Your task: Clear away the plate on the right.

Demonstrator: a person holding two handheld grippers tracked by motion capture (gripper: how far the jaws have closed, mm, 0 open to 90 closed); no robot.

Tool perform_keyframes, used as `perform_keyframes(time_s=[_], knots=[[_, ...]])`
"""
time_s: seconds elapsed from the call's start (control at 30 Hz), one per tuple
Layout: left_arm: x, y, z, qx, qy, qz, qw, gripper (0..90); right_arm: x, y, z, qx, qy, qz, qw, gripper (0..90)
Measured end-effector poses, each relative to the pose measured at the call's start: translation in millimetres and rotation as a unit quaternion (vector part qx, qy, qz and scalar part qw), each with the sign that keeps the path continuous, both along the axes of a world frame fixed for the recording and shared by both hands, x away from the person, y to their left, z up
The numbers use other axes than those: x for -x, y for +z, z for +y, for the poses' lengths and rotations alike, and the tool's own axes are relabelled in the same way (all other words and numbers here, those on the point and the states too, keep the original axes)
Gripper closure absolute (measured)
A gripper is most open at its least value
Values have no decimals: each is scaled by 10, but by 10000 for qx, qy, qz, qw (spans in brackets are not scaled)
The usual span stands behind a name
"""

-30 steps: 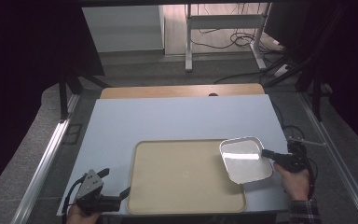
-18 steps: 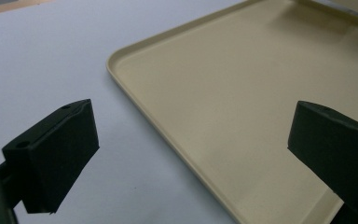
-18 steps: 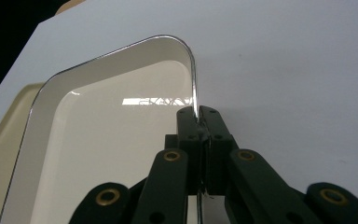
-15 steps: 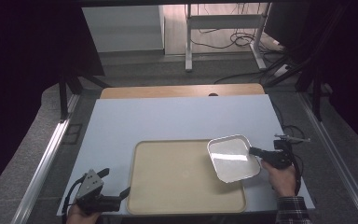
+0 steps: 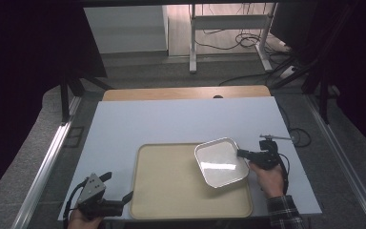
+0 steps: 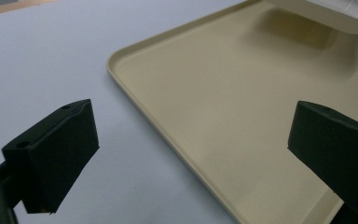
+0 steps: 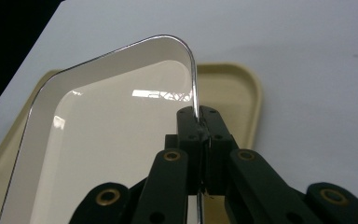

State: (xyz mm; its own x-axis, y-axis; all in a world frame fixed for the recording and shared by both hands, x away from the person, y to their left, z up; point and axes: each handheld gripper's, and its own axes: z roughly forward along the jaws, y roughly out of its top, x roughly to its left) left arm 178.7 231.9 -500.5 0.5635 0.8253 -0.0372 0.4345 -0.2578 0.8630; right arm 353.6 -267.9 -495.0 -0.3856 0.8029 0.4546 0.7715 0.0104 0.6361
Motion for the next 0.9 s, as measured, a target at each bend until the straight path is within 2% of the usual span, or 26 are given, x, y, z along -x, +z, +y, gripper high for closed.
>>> perform_keyframes(time_s=[0.4, 0.9], knots=[[1, 0, -1, -8, -4, -2, 10000, 13, -48, -64, 282, 58, 163, 66, 9998, 886], [2, 0, -2, -13, -11, -6, 10000, 13, -130, -154, 628, 222, 201, 115, 9995, 886]])
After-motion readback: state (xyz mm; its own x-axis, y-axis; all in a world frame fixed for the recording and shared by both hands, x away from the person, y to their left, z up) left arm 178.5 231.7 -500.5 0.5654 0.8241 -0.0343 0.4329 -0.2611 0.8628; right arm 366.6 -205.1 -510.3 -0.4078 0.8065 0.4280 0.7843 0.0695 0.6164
